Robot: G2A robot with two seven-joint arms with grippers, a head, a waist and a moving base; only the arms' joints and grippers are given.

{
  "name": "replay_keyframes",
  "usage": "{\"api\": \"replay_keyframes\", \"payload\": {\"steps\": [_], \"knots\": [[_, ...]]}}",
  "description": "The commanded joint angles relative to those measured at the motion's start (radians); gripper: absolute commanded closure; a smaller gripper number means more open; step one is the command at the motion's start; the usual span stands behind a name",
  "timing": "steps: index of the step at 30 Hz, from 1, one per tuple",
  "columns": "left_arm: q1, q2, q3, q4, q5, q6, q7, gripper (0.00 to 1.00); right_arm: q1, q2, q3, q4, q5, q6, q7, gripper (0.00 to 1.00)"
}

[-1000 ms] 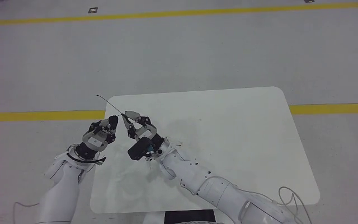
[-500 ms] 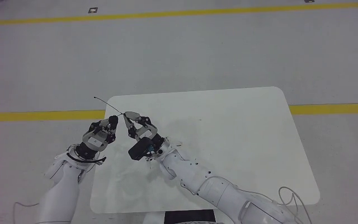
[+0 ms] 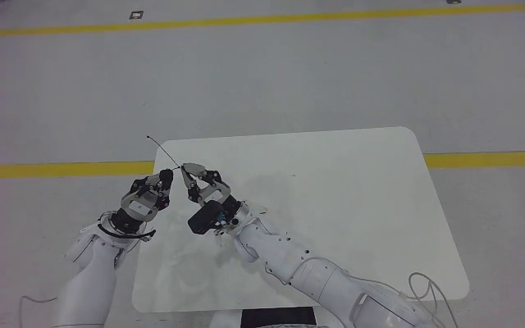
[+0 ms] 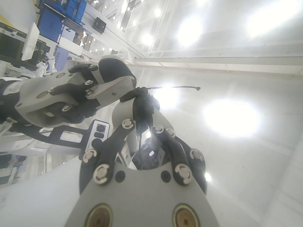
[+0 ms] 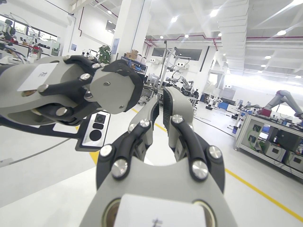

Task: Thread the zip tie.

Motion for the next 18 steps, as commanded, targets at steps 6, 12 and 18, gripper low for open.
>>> {"api": "replay_keyframes", "payload": {"steps": [6,12,18], "knots": [[0.000,0.000,0.000,0.000,0.000,0.000,0.000,1.00,-0.003,0.001,0.001,0.002,0.000,0.000,-0.001,0.91],[0.000,0.000,0.000,0.000,0.000,0.000,0.000,1.00,-0.004,0.003,0.001,-0.002,0.000,0.000,-0.009,0.91],[0.000,0.000,0.000,0.000,0.000,0.000,0.000,1.00,-0.002,0.005,-0.002,-0.006,0.000,0.000,-0.011,0.91]]}}
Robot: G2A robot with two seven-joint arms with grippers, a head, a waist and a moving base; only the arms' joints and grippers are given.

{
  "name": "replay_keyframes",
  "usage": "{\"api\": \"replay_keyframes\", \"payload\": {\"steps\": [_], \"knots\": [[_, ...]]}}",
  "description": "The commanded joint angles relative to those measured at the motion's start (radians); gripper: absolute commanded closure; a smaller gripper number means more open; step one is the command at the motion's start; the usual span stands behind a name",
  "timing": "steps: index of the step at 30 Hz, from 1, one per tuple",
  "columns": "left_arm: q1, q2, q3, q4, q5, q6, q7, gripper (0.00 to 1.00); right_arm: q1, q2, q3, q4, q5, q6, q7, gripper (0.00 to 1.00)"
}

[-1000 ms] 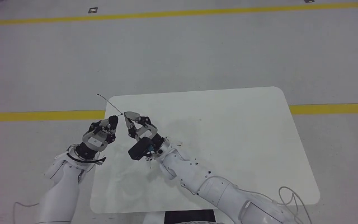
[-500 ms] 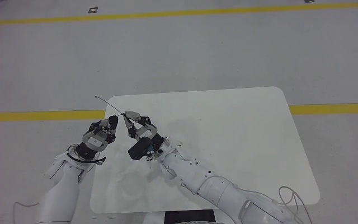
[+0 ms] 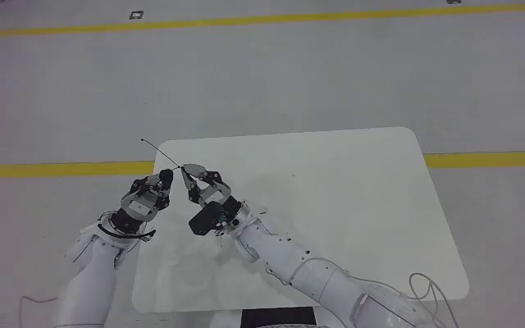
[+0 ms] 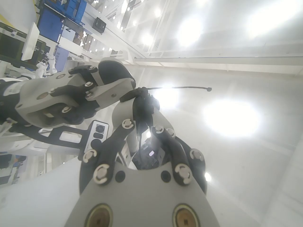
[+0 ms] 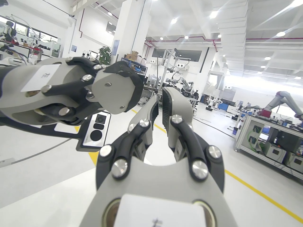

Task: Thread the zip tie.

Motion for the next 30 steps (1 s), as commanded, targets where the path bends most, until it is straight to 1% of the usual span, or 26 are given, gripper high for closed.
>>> {"api": "replay_keyframes", "payload": {"steps": [1,5,7,14,22,25,28,30], "knots": [[0.000,0.000,0.000,0.000,0.000,0.000,0.000,1.00,0.000,0.001,-0.001,-0.001,0.000,0.000,0.000,0.91],[0.000,0.000,0.000,0.000,0.000,0.000,0.000,1.00,0.002,0.002,-0.004,-0.003,0.000,0.000,0.003,0.91],[0.000,0.000,0.000,0.000,0.000,0.000,0.000,1.00,0.003,0.003,-0.005,-0.004,0.000,0.000,0.004,0.89],[0.000,0.000,0.000,0.000,0.000,0.000,0.000,1.00,0.005,0.004,-0.007,-0.005,0.000,0.000,0.005,0.89],[0.000,0.000,0.000,0.000,0.000,0.000,0.000,1.00,0.006,0.005,-0.007,-0.006,0.000,0.000,0.000,0.92],[0.000,0.000,0.000,0.000,0.000,0.000,0.000,1.00,0.007,0.006,-0.009,-0.007,0.000,0.000,-0.001,0.91],[0.000,0.000,0.000,0.000,0.000,0.000,0.000,1.00,0.008,0.007,-0.012,-0.007,0.000,0.000,0.000,0.88],[0.000,0.000,0.000,0.000,0.000,0.000,0.000,1.00,0.009,0.007,-0.013,-0.007,0.000,0.000,0.001,0.88]]}}
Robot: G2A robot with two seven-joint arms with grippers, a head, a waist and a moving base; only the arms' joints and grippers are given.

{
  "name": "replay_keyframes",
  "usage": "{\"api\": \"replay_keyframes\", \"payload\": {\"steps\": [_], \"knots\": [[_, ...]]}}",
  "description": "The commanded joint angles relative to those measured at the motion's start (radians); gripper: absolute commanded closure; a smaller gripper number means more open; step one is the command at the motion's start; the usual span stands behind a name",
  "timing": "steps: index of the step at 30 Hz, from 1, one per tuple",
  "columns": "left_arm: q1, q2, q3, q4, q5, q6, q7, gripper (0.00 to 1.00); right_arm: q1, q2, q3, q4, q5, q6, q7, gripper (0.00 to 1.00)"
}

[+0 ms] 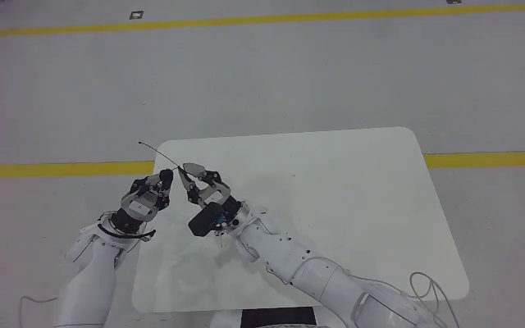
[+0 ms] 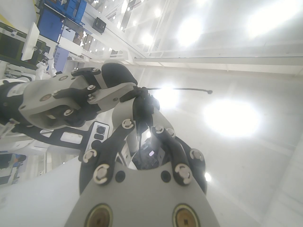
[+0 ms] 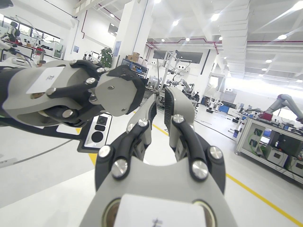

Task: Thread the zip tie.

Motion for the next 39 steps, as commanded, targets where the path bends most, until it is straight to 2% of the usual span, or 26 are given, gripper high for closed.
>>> {"api": "replay_keyframes", "payload": {"steps": [1,8,22,32,39], "knots": [[0.000,0.000,0.000,0.000,0.000,0.000,0.000,1.00,0.001,0.001,-0.001,0.000,0.000,0.000,0.001,0.88],[0.000,0.000,0.000,0.000,0.000,0.000,0.000,1.00,0.003,0.003,-0.004,-0.003,0.000,0.000,0.000,0.91],[0.000,0.000,0.000,0.000,0.000,0.000,0.000,1.00,0.013,0.010,-0.018,-0.006,0.000,0.000,0.004,0.91],[0.000,0.000,0.000,0.000,0.000,0.000,0.000,1.00,0.014,0.014,-0.022,-0.011,0.000,0.000,0.008,1.00],[0.000,0.000,0.000,0.000,0.000,0.000,0.000,1.00,0.013,0.015,-0.024,-0.012,0.000,0.000,0.009,1.00]]}}
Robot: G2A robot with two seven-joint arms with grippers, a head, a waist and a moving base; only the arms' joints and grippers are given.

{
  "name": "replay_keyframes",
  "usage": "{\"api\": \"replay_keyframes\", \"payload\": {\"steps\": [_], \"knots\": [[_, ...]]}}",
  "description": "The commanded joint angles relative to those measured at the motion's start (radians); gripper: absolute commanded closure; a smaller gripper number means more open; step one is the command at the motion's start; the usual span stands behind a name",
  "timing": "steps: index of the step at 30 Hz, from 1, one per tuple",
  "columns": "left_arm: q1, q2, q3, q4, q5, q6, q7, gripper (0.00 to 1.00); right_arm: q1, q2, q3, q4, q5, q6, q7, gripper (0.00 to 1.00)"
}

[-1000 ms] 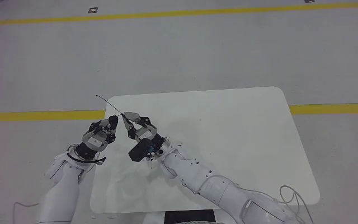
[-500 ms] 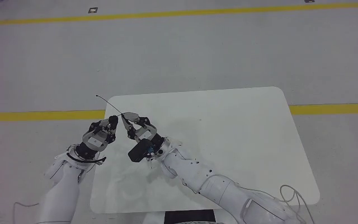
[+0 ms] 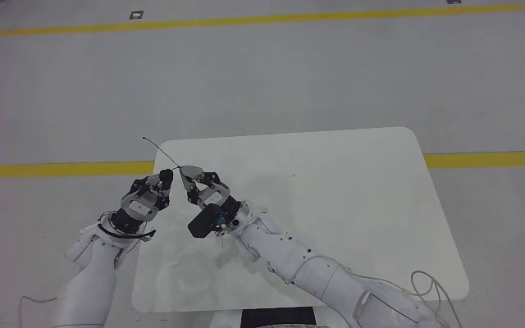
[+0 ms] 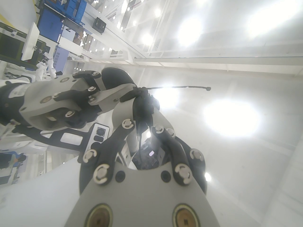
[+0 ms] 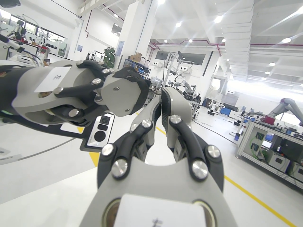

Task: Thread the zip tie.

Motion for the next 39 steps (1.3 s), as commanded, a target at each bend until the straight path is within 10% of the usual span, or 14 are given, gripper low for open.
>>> {"api": "replay_keyframes", "payload": {"steps": [1,39], "knots": [[0.000,0.000,0.000,0.000,0.000,0.000,0.000,1.00,0.000,0.000,-0.001,0.000,0.000,0.000,0.000,1.00],[0.000,0.000,0.000,0.000,0.000,0.000,0.000,1.00,0.014,0.001,-0.018,0.062,0.000,0.000,0.033,1.00]]}}
